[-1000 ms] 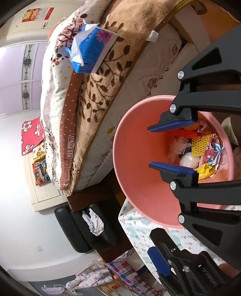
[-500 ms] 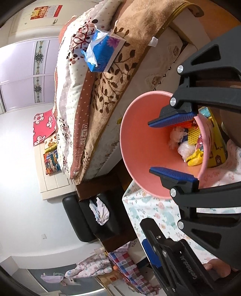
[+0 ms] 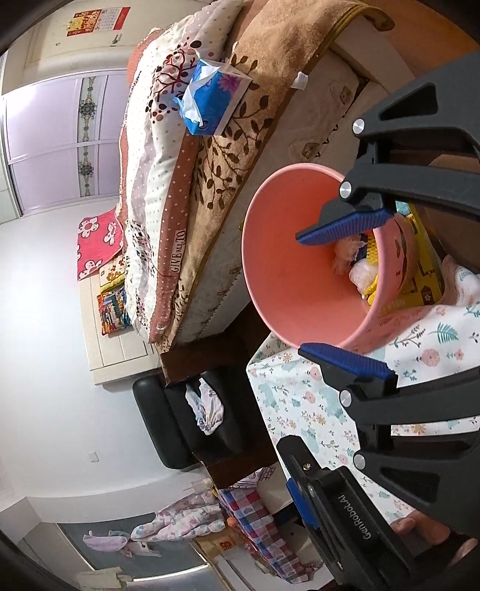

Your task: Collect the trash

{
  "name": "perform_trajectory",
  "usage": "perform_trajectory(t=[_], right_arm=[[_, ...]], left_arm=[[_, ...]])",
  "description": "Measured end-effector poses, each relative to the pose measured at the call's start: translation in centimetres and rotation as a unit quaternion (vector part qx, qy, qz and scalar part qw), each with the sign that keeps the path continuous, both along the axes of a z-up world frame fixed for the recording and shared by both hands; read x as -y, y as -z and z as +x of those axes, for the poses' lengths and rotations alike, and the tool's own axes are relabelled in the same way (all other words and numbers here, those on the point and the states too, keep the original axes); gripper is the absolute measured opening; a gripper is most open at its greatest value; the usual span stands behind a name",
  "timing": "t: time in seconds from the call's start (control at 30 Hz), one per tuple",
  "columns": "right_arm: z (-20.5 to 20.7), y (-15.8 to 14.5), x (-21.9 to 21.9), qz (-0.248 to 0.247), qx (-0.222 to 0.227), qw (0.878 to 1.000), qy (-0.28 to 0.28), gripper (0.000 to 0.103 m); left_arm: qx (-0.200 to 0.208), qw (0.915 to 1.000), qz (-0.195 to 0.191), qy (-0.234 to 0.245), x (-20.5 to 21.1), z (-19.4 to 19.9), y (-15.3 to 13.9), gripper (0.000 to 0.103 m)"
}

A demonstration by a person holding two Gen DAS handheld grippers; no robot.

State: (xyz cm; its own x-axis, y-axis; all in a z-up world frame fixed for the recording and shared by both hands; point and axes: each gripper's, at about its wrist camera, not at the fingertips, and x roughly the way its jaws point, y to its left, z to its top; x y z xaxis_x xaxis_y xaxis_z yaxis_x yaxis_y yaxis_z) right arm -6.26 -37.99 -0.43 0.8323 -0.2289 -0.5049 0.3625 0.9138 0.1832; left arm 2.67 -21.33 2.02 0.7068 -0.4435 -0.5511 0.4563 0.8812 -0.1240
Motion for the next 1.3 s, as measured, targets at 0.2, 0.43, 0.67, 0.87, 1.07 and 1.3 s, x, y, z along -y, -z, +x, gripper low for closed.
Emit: perform_trajectory(t=[0.2, 0.43, 0.67, 0.87, 1.07, 1.3], right_arm=[[-0.4, -0.2, -1.0, -0.004, 0.004, 1.0, 0.003, 0.056], [-0.8, -0.3, -1.7, -0.007, 0.01, 1.0, 0.003, 0.057], [-1.2, -0.3, -2.9, -0.015, 0.014, 1.0, 0.0, 0.063], [-1.4, -0.3, -3.5, -0.023, 0.015, 1.0, -0.002, 0.064], [-1.4, -0.2, -3.6, -0.024, 0.014, 1.0, -0.002, 0.064], [-1.5, -0.2, -3.7, -0.025, 0.014, 1.0, -0.002, 0.064]], left_arm=[[-0.002, 1.0, -0.007, 0.0, -1.2, -1.0, -0.2, 0.062], [-0.012, 0.9998, -0.018, -0.003, -2.6, -1.7, 0.0, 0.057], [-0.012, 0.9996, -0.024, -0.004, -3.5, -2.2, 0.2, 0.055], [-0.012, 0.9996, -0.026, -0.006, -4.2, -2.4, 0.4, 0.054], [-0.014, 0.9996, -0.025, -0.006, -4.3, -2.6, 0.7, 0.053], [-0.017, 0.9995, -0.026, -0.008, -4.3, -2.5, 0.8, 0.052]])
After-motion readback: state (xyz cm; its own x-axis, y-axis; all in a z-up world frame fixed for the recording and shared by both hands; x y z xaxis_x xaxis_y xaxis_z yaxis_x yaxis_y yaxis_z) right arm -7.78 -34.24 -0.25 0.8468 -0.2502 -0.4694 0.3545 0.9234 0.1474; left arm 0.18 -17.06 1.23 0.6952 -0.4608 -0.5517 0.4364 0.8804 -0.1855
